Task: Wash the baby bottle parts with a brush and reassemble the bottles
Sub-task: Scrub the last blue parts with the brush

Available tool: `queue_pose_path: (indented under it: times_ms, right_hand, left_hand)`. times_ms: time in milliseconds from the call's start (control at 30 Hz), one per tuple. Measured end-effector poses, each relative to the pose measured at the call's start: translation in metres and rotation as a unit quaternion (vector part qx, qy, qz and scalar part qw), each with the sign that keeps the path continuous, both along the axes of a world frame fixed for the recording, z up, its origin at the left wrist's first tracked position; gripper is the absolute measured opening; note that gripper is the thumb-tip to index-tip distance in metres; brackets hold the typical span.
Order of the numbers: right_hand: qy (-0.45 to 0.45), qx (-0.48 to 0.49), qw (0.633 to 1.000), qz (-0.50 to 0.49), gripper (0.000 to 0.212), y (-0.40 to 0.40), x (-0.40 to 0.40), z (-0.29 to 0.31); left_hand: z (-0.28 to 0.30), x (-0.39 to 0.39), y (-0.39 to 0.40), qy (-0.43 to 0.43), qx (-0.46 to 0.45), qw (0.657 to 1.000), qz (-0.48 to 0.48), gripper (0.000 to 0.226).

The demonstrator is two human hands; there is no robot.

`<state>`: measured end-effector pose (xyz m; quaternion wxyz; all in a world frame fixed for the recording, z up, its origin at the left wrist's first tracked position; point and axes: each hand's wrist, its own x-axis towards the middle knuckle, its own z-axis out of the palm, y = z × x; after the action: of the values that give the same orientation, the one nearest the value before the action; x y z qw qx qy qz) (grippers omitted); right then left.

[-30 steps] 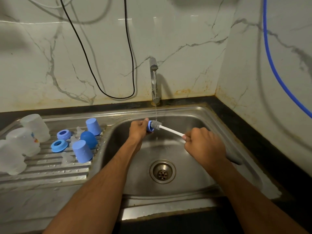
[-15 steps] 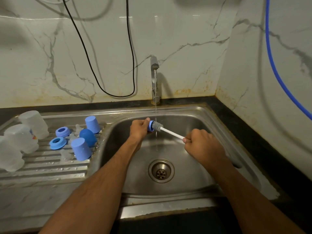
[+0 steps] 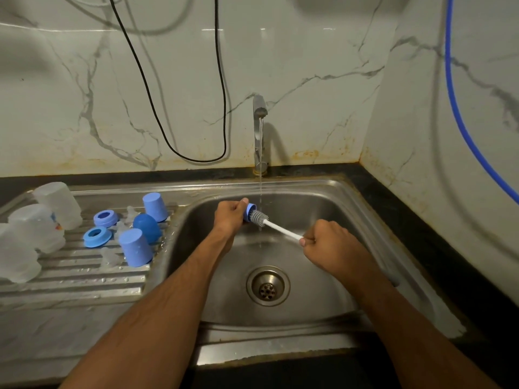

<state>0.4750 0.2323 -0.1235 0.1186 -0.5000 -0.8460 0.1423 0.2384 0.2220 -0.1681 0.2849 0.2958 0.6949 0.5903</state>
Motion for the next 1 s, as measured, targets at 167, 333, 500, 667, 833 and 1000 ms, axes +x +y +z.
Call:
queue_pose_path:
  times_ms: [167, 333, 500, 667, 833, 1000]
  right_hand:
    - [0.072, 0.020, 0.997, 0.001, 0.022, 0.005, 0.006, 0.003]
    - [0.018, 0.018, 0.999, -0.030, 0.025, 0.005, 0.000, -0.006]
    - [0.069, -0.045, 0.996, 0.035, 0.024, 0.013, 0.001, -0.005]
    - [0.053, 0.050, 0.997, -0.034, 0.023, 0.010, 0.002, -0.007]
    - [0.046, -0.037, 0.998, 0.008, 0.025, 0.014, -0.001, -0.010]
    - [0.087, 0.006, 0.996, -0.013, 0.022, 0.018, 0.003, -0.007]
  left_hand:
    - [0.004, -0.003, -0.001, -0.017, 0.020, 0.999, 0.018, 0.024]
    - [0.004, 0.004, 0.001, -0.010, 0.006, 1.000, 0.007, 0.030]
    - [0.007, -0.005, -0.003, -0.017, 0.003, 1.000, 0.018, 0.029]
    - [0.005, 0.002, 0.001, -0.006, -0.007, 1.000, 0.012, 0.028]
    - [0.006, -0.003, -0.002, -0.020, 0.000, 1.000, 0.021, 0.030]
    - [0.009, -0.002, -0.004, -0.029, 0.014, 0.999, 0.020, 0.025]
